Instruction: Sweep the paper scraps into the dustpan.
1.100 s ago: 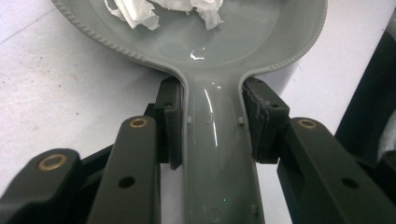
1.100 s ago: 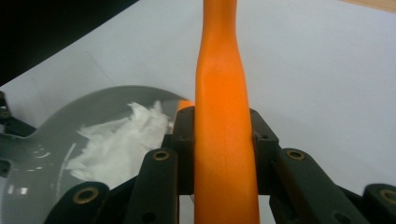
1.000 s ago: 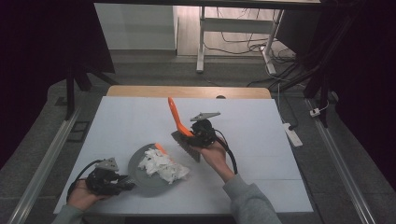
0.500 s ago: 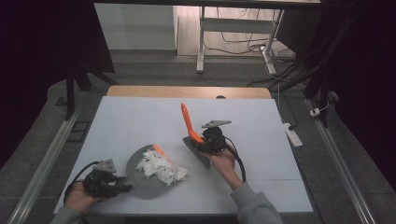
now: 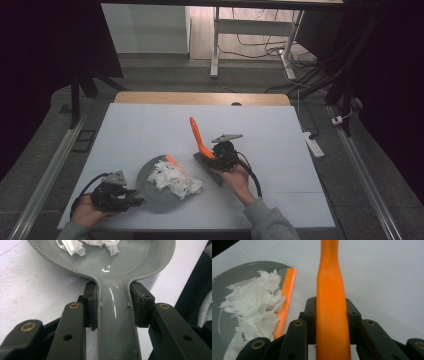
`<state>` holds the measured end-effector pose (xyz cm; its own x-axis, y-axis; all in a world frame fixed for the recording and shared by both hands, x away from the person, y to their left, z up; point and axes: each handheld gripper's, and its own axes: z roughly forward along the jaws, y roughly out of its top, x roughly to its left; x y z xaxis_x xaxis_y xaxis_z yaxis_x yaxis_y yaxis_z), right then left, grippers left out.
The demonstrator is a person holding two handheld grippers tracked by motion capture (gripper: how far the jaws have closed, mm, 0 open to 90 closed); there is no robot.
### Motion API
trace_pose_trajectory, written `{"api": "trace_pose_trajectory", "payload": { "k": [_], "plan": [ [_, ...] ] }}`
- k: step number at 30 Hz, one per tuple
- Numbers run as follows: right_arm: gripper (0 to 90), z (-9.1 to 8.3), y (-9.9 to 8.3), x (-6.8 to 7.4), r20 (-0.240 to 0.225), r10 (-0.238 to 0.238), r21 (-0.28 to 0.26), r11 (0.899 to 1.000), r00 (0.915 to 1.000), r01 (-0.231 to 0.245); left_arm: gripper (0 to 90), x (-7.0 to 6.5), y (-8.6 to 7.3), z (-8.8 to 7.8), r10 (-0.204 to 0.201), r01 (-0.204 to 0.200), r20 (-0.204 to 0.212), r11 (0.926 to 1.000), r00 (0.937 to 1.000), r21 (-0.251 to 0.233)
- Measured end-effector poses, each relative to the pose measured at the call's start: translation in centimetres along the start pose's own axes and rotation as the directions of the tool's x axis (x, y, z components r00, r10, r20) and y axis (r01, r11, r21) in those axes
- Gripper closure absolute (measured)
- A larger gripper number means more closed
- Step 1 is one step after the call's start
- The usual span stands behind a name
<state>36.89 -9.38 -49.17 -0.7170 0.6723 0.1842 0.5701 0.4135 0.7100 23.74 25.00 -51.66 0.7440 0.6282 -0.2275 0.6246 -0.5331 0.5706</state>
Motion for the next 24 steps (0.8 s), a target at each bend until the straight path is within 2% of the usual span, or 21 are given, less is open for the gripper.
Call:
{"api": "trace_pose_trajectory", "payload": {
  "k": [18,21,24],
  "plan": [
    [70.1,1.4,0.4,2.6,-0.030,-0.036,0.015,0.999,0.9989,0.036,61.7,-0.1,0.1,0.1,0.000,0.000,-0.001,1.0000,1.0000,0.001],
    [70.1,1.8,0.7,3.2,-0.038,-0.043,0.015,0.999,0.9984,0.044,61.8,-0.1,0.2,0.2,0.002,-0.002,-0.001,1.0000,1.0000,0.002],
    [70.1,2.5,1.4,4.5,-0.062,-0.052,0.008,0.999,0.9968,0.052,61.8,-0.2,0.2,0.2,0.000,0.000,-0.002,1.0000,1.0000,0.000]
  ]
}}
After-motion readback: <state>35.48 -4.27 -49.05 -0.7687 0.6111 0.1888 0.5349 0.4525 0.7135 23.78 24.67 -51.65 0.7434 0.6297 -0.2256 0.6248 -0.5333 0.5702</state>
